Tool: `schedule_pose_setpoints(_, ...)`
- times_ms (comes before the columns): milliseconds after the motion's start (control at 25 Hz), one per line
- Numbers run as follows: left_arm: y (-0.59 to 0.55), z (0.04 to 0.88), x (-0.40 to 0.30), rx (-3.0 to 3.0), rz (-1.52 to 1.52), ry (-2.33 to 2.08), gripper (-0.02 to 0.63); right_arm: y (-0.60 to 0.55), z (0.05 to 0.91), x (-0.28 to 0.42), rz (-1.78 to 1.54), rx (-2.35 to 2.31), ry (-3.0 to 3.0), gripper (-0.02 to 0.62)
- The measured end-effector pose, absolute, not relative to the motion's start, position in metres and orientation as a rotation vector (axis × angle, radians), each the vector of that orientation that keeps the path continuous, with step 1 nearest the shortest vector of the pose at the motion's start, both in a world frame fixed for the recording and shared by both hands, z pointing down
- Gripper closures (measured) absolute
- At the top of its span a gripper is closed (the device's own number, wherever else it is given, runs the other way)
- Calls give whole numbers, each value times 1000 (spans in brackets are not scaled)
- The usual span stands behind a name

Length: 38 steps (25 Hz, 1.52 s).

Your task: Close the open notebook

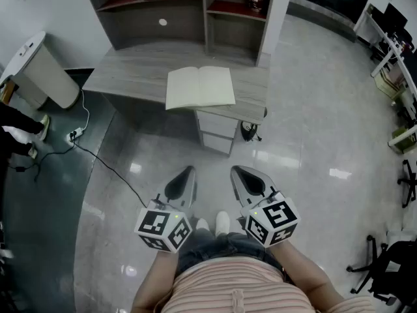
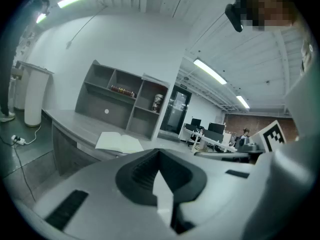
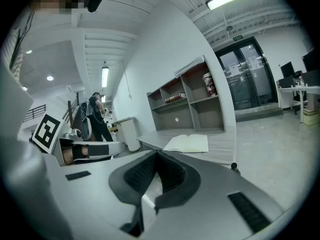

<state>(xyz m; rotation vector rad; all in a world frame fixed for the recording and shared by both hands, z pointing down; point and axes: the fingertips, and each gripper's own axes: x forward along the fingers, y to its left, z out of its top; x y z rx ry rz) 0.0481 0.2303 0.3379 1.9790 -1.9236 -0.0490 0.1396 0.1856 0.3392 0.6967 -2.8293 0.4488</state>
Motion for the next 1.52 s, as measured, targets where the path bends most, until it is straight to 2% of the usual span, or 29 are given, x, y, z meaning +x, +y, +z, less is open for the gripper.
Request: schedule_pose_setpoints(1520,182,353,27,1871,88,-2029,594,132,350,129,529,593,-2846,587)
